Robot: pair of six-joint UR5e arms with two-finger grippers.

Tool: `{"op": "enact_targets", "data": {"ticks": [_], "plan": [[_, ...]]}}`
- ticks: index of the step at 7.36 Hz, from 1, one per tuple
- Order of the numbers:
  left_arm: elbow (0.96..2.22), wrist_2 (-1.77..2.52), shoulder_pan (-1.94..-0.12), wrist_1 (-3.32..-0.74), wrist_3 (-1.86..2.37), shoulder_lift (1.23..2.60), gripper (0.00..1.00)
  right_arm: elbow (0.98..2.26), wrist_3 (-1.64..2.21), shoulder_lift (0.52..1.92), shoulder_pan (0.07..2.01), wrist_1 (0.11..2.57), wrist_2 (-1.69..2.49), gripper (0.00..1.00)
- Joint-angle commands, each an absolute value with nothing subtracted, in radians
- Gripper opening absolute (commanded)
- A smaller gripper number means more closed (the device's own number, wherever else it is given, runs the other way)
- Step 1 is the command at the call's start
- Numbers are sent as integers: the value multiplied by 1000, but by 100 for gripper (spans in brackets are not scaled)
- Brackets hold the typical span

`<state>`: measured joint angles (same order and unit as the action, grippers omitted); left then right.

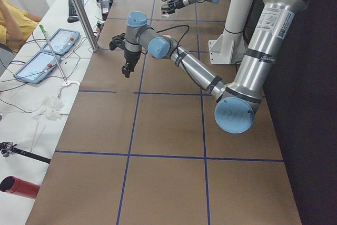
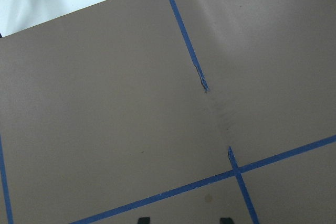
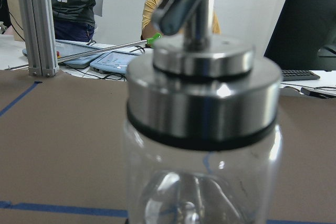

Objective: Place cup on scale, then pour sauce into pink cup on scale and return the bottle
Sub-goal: 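Turn the bottle upright and carry it back with the right gripper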

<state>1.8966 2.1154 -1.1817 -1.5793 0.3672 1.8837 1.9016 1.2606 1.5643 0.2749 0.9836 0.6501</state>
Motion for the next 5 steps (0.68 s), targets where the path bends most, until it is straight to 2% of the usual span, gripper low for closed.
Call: {"op": "enact_targets", "data": {"ticks": [1, 5], "plan": [[1901, 2115, -1181, -1578, 368, 1884, 54, 1840, 1293, 1575, 273, 944, 652, 0], [1901, 2115, -1181, -1578, 370, 1885, 54, 1776, 1293, 1572, 271, 888, 672, 0]]}}
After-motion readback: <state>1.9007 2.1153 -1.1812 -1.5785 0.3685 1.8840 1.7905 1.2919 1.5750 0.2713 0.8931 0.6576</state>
